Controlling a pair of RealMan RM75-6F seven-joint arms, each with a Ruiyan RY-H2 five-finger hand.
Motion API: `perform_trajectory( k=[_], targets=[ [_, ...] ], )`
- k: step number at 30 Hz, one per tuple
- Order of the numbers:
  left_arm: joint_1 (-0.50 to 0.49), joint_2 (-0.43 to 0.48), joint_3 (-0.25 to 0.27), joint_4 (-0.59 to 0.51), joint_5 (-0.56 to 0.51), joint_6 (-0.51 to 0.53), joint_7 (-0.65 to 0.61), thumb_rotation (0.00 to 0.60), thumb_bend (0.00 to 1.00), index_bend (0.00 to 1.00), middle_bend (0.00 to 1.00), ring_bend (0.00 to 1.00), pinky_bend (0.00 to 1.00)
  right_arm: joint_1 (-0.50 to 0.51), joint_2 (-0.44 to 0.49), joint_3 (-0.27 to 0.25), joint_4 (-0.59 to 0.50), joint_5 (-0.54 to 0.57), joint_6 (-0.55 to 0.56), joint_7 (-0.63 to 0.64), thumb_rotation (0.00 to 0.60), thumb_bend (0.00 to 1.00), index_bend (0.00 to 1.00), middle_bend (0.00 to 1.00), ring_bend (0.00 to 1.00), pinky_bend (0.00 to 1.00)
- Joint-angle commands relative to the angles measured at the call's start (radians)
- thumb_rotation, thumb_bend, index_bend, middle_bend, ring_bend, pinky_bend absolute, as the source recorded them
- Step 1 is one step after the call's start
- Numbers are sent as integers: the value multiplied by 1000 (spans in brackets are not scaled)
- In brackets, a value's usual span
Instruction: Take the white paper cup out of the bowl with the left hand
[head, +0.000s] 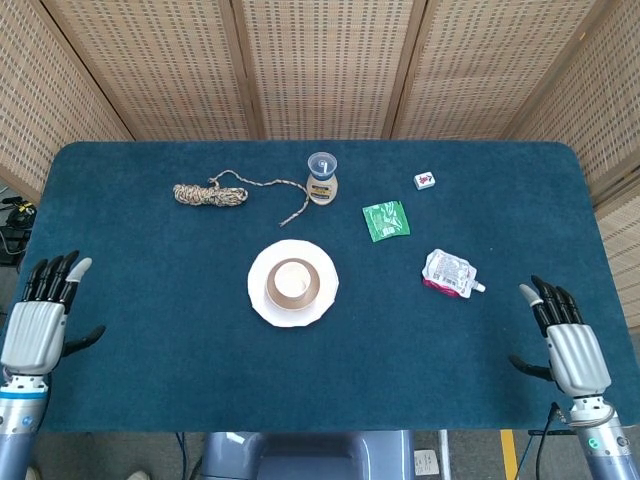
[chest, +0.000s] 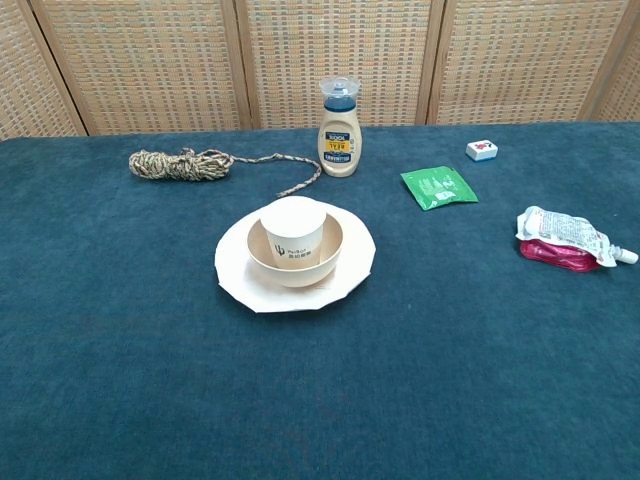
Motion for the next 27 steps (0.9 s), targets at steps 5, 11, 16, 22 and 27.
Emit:
perform_trajectory(
  k=[5, 11, 16, 22, 27],
  targets=[
    [-150, 47, -84, -128, -69, -190, 147, 600, 139, 130, 0, 0, 0, 4, 5, 6, 6, 14, -12, 23, 600, 61, 0, 0, 0, 0],
    [-289, 32, -145, -204, -217, -371, 303, 600, 147, 157, 0, 0, 0, 4, 15, 13, 12, 29, -17, 56, 600, 61, 0, 0, 0, 0],
    [-383, -7, -171, -231, -329, -456, 433, 600, 154, 183, 0, 0, 0, 3, 25, 18, 14, 39, -21, 83, 600, 61, 0, 0, 0, 0],
    [-508, -99, -190, -209, -508, -513, 601, 600, 157, 136, 0, 0, 0, 6, 34, 20, 20, 48, -33, 117, 600, 61, 0, 0, 0, 0],
    [-612, -191, -189, -162, -662, -517, 729, 600, 160, 127, 0, 0, 0, 8, 44, 26, 24, 59, -41, 152, 600, 61, 0, 0, 0, 0]
  ],
)
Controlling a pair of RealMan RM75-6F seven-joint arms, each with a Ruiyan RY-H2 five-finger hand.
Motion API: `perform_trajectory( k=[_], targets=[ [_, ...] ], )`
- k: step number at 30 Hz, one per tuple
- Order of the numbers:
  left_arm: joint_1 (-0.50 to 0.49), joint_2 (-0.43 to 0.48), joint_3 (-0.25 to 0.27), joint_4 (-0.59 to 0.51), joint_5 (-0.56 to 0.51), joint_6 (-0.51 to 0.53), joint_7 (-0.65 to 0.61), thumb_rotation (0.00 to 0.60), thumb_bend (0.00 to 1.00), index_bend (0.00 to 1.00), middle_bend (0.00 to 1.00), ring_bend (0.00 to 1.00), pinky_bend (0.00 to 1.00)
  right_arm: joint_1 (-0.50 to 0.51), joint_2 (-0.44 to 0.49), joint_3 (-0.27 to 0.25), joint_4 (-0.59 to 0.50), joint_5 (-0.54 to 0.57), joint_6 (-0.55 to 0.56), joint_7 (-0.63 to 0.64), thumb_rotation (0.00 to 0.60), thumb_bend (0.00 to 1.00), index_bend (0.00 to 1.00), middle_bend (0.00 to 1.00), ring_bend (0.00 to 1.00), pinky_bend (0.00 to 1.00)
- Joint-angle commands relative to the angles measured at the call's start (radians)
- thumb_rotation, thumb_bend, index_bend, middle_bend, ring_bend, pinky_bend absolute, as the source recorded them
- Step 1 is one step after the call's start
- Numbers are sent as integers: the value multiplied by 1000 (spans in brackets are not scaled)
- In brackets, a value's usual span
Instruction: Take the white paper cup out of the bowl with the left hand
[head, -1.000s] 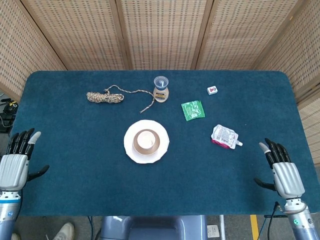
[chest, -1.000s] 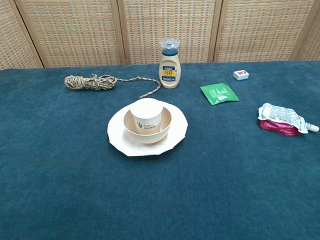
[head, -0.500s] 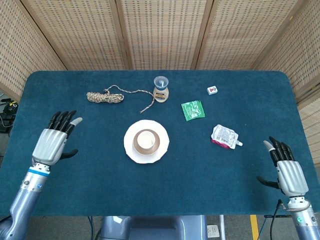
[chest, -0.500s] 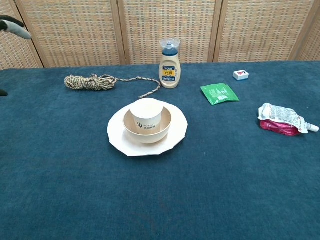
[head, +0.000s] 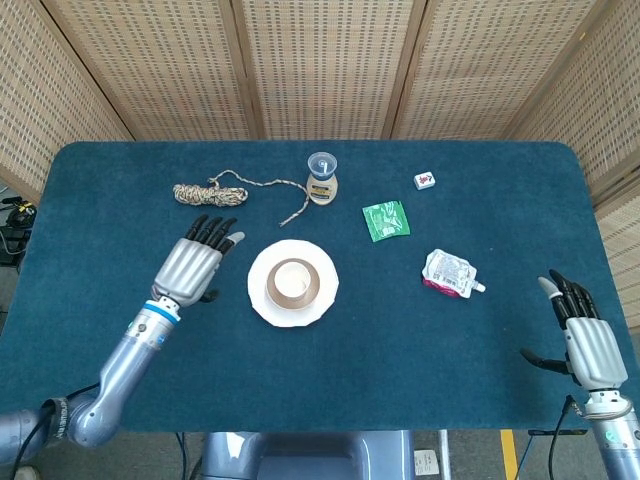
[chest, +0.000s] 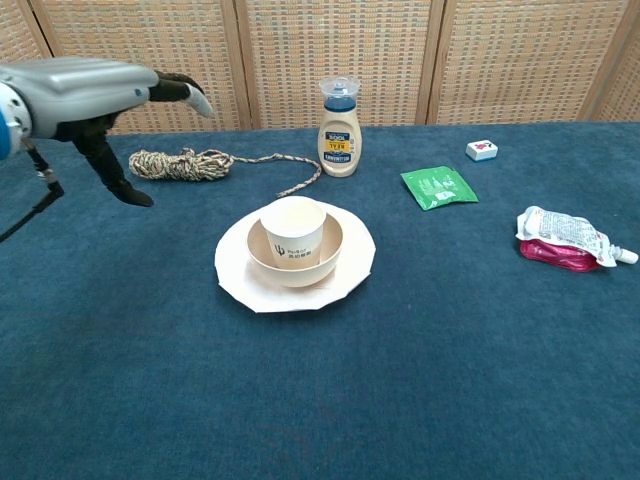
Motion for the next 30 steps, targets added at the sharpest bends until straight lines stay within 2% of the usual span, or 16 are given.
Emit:
perform_trajectory(
  k=[1, 10, 17, 22, 25, 27, 30],
  targets=[
    [-99, -91, -4, 47, -124, -12, 105, 600, 160, 127, 0, 0, 0, 0, 7, 5, 4, 8, -3, 22, 600, 61, 0, 0, 0, 0],
    [-244, -239, -2, 150, -304, 19, 227, 600, 176, 178, 0, 0, 0, -2, 26, 18, 14, 25, -5, 88, 600, 61, 0, 0, 0, 0],
    [-319, -299, 2, 203, -386, 46, 281, 600, 179, 186, 0, 0, 0, -4, 37, 26, 22, 32, -4, 130, 600, 61, 0, 0, 0, 0],
    [-359, -321, 0, 227, -442, 53, 297, 600, 224, 196, 0, 0, 0, -5, 42, 27, 24, 29, -2, 149, 600, 61, 0, 0, 0, 0],
    [-375, -332, 1, 238, -467, 53, 300, 600, 292, 258, 0, 0, 0, -6, 44, 29, 25, 28, 1, 157, 600, 61, 0, 0, 0, 0],
    [-383, -338, 3, 240, -477, 56, 295, 600, 341, 342, 0, 0, 0, -8, 46, 30, 26, 28, 4, 162, 600, 61, 0, 0, 0, 0],
    [-387, -337, 9, 235, -476, 62, 283, 600, 366, 428, 0, 0, 0, -9, 47, 32, 28, 28, 9, 167, 600, 60, 0, 0, 0, 0]
  ],
)
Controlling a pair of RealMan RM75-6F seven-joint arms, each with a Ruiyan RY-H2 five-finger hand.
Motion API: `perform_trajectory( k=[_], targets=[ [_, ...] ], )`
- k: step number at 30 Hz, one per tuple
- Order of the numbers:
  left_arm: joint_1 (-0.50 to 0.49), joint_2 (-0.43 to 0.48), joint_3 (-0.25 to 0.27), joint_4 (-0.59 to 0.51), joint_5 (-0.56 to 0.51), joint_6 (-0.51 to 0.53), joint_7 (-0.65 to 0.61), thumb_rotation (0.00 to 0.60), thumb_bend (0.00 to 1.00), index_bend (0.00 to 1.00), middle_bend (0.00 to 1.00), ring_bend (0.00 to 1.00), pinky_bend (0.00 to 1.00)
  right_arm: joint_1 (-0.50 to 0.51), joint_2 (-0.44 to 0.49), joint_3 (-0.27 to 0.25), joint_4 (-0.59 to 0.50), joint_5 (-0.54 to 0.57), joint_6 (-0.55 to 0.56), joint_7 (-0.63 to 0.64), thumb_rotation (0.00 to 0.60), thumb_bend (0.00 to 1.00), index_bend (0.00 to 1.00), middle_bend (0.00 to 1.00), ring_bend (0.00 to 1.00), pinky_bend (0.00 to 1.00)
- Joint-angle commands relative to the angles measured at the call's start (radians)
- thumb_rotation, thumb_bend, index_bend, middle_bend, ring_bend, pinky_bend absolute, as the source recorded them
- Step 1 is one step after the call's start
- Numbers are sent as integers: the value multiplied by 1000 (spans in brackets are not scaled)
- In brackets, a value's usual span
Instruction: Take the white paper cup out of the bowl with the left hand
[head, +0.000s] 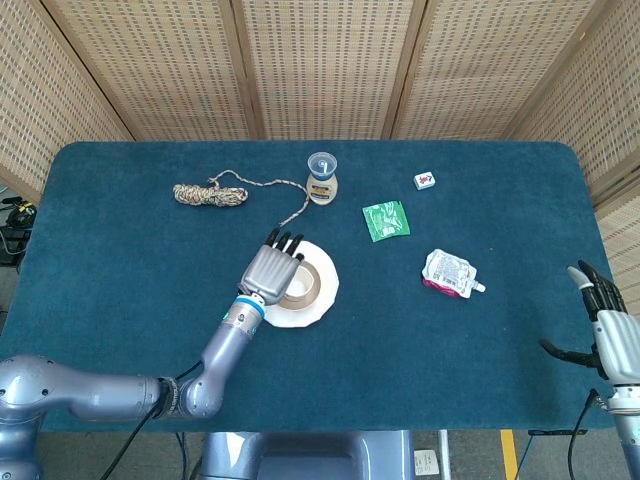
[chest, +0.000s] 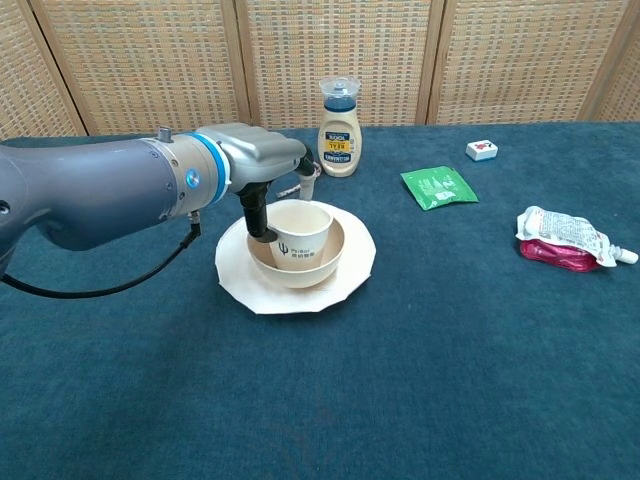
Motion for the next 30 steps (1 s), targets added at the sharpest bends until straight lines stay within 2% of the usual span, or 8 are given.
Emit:
perform_trajectory(
  k=[1, 4, 9, 15, 19, 23, 26, 30],
  targets=[
    [-2, 3, 6, -5, 4, 7, -12, 600, 367, 433, 0, 0, 0, -1, 0, 1, 2, 0, 2, 2, 600, 60, 0, 0, 0, 0],
    [6, 21, 10, -25, 17, 19, -37, 600, 367, 435, 0, 0, 0, -1, 0, 0, 4, -1, 1, 3, 600, 61, 0, 0, 0, 0],
    [39, 105, -5, -107, 71, 52, -110, 600, 367, 429, 0, 0, 0, -3, -3, 1, 5, -11, 14, 1, 600, 61, 0, 0, 0, 0],
    [125, 277, -13, -268, 187, 107, -222, 600, 365, 421, 0, 0, 0, -2, -9, 1, 5, -5, 9, -22, 600, 61, 0, 0, 0, 0],
    [210, 394, 35, -346, 271, 136, -300, 600, 363, 407, 0, 0, 0, -1, -13, 0, 2, -4, 8, -40, 600, 61, 0, 0, 0, 0],
    [283, 451, 93, -349, 342, 151, -375, 600, 361, 362, 0, 0, 0, -1, -19, -2, 0, -9, 9, -61, 600, 61, 0, 0, 0, 0],
    [349, 471, 159, -312, 417, 147, -465, 600, 359, 357, 0, 0, 0, 1, -27, -8, -6, -16, 9, -89, 600, 61, 0, 0, 0, 0],
    [413, 447, 221, -213, 499, 145, -569, 600, 358, 358, 0, 0, 0, 2, -38, -13, -10, -22, 6, -124, 600, 61, 0, 0, 0, 0]
  ],
)
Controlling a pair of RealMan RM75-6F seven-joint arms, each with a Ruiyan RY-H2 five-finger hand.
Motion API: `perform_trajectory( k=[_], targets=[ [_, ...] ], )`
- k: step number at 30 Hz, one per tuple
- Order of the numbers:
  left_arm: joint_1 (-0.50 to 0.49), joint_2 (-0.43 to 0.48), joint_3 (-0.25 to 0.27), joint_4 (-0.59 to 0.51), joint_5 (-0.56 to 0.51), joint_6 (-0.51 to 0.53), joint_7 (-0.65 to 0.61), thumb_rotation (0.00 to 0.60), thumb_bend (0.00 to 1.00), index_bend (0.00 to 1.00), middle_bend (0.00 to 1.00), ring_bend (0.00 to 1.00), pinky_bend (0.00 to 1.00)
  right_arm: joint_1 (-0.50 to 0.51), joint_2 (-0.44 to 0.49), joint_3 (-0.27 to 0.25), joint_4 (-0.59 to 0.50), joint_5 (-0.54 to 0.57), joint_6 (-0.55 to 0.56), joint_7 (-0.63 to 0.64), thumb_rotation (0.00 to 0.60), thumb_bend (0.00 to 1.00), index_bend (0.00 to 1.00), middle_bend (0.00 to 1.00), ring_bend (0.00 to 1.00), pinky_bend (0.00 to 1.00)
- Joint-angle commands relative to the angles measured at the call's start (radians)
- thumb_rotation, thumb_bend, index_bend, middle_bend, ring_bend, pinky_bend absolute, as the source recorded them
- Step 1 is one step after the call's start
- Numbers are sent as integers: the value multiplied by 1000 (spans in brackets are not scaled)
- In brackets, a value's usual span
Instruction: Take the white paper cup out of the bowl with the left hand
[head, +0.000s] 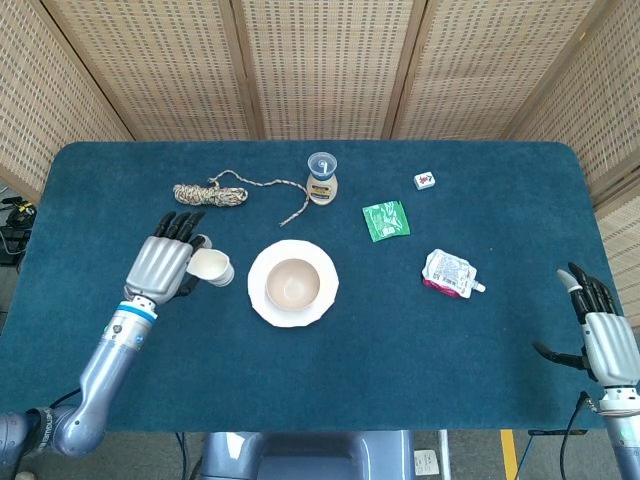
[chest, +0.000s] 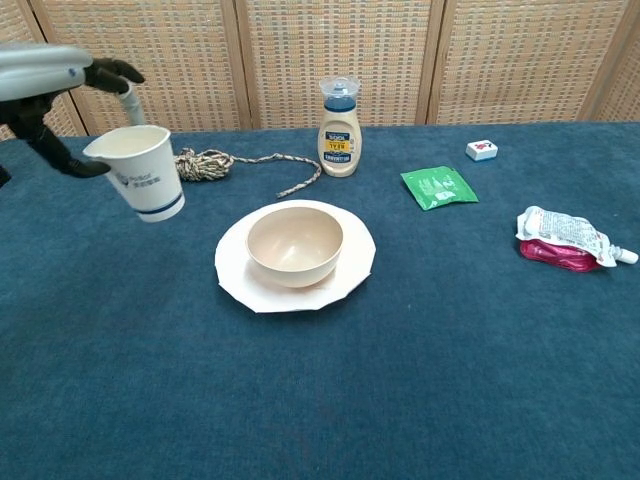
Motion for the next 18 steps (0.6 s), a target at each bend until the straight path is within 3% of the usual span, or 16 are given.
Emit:
perform_trajectory(
  k=[1, 8, 13, 18],
  targets=[
    [64, -19, 70, 110, 82, -1, -110, 600, 358, 356, 0, 0, 0, 2, -10, -5, -3, -4, -4, -26, 600, 61, 0, 0, 0, 0],
    [122, -86, 114, 271, 159, -18, -217, 600, 351, 320, 0, 0, 0, 4, -26, -13, -11, -11, -6, -75, 600, 61, 0, 0, 0, 0],
    [143, -108, 124, 322, 172, -35, -231, 600, 347, 298, 0, 0, 0, 4, -32, -17, -15, -15, -7, -96, 600, 61, 0, 0, 0, 0],
    [163, -121, 128, 354, 165, -55, -242, 600, 322, 205, 0, 0, 0, 4, -35, -19, -19, -15, -7, -111, 600, 61, 0, 0, 0, 0]
  ],
)
